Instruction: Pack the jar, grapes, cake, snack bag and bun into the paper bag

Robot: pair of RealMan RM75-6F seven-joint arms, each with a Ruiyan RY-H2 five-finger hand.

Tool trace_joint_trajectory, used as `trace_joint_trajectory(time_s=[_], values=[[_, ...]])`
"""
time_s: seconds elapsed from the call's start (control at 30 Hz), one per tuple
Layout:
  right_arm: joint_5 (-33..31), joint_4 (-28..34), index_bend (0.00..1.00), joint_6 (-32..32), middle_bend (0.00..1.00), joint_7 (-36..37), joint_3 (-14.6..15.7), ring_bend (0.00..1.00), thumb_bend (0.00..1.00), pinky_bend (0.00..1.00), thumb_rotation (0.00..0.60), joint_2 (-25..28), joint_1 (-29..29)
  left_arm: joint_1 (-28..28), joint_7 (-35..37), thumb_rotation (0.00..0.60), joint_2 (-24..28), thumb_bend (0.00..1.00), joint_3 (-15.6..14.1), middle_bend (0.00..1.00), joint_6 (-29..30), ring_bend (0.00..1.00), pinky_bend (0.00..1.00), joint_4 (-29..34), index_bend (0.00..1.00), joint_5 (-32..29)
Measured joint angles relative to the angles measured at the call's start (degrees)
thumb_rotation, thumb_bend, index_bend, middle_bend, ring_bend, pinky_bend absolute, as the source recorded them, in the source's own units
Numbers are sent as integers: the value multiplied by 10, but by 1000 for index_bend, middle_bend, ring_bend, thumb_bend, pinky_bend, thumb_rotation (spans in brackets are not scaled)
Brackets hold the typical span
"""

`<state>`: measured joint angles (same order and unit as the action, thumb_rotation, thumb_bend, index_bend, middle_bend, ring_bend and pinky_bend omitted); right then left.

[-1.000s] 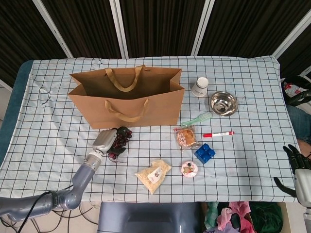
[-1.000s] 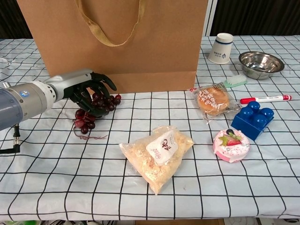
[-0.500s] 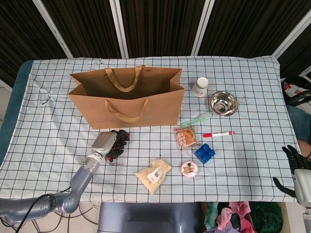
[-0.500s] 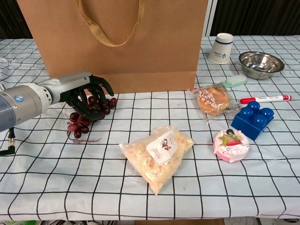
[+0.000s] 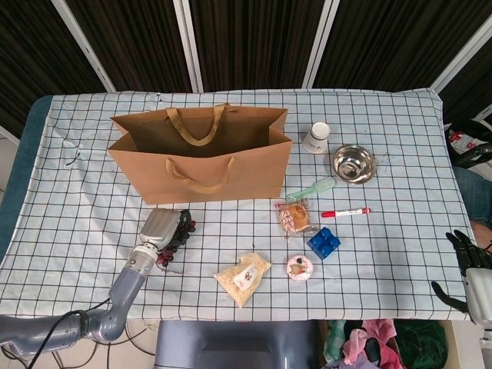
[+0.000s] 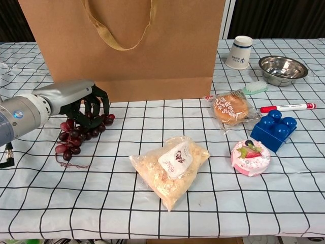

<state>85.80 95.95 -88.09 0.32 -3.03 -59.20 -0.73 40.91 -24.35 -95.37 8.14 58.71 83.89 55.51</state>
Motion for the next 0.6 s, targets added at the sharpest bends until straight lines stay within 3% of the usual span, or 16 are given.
trace_joint_trajectory(time_s=[0.17,0.37,0.6], values=[[1,0,84,0,68,0,0,163,194,278,600,0,0,-1,-6,600,7,653,-1,783,8,677,841,5,631,12],[-3,1,84,2,68,-1,0,163,194,279,600,0,0,-7,6,600,22,669,4,785,13,680,849,25,635,17],[-5,2,84,2,68,-4,-1,163,195,279,600,-1,0,-24,52,600,79,669,3,784,26,680,849,109,635,67]])
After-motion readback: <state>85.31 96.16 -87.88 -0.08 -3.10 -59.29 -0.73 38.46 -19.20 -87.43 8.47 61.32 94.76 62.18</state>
